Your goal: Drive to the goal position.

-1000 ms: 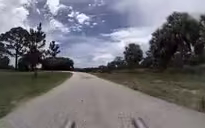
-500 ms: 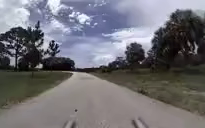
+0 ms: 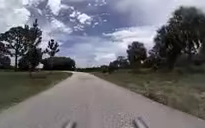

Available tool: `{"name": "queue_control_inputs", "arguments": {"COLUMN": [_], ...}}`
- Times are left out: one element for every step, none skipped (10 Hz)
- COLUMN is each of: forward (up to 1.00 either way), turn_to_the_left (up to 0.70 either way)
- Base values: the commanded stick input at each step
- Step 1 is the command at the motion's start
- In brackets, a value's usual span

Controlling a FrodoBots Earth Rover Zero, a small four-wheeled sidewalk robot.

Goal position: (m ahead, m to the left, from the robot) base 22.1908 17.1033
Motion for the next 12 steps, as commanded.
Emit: {"name": "queue_control_inputs", "arguments": {"forward": [0.85, 0.85, 0.85, 0.85, 0.85, 0.85, 0.85, 0.85, 0.85, 0.85, 0.85, 0.85], "turn_to_the_left": [0.00, 0.00, 0.00, 0.00, 0.00, 0.00, 0.00, 0.00, 0.05, 0.16, 0.34, 0.34]}}
